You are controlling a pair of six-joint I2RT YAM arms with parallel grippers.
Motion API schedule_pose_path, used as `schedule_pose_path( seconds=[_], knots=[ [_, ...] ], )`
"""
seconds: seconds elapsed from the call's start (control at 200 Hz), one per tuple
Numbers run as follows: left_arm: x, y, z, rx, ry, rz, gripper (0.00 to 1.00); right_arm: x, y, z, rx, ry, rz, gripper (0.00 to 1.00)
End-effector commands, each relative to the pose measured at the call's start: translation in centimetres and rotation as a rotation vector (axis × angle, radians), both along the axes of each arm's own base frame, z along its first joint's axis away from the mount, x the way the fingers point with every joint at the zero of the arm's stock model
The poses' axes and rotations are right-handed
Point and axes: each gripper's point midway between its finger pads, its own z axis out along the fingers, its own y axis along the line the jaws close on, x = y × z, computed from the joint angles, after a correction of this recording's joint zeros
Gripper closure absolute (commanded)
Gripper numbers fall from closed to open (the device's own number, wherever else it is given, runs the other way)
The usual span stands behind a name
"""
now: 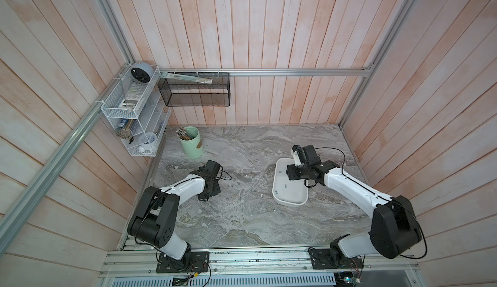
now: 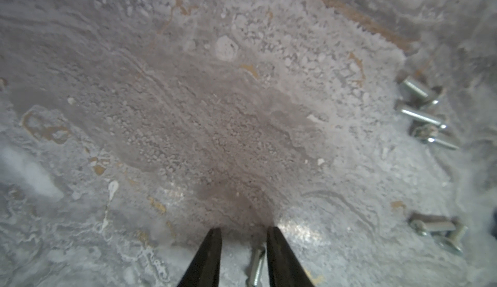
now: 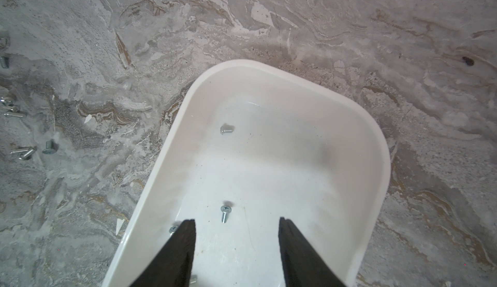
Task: Put the screws on the desktop into the storage box
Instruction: Pick up the screw from the center of the board.
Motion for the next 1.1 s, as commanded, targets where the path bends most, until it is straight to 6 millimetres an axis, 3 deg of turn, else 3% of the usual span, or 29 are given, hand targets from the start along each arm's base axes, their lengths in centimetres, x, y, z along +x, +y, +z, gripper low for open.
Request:
schedule_pose_path(
  seconds=[0.0, 0.155, 0.365, 1.095],
  knots=[
    [-3.92, -0.46, -1.93, 0.007, 0.166, -0.025, 0.66, 0.09, 0.20, 0.06, 0.008, 0.004, 0.004, 0.44],
    [-4.15, -1.34, -1.69, 0.003, 0.163, -0.050, 0.66, 0.06, 0.21, -0.20, 0.006, 0.012, 0.004, 0.44],
    [-4.49, -1.07, -1.97, 0.019, 0.175, -0.053, 0.69, 0.01, 0.23, -0.26, 0.007, 0.012, 0.005, 0.44],
    [-3.78, -1.27, -2.08, 0.031, 0.185, -0.076, 1.00, -0.09, 0.21, -0.43, 0.005, 0.019, 0.007, 0.44]
  ],
)
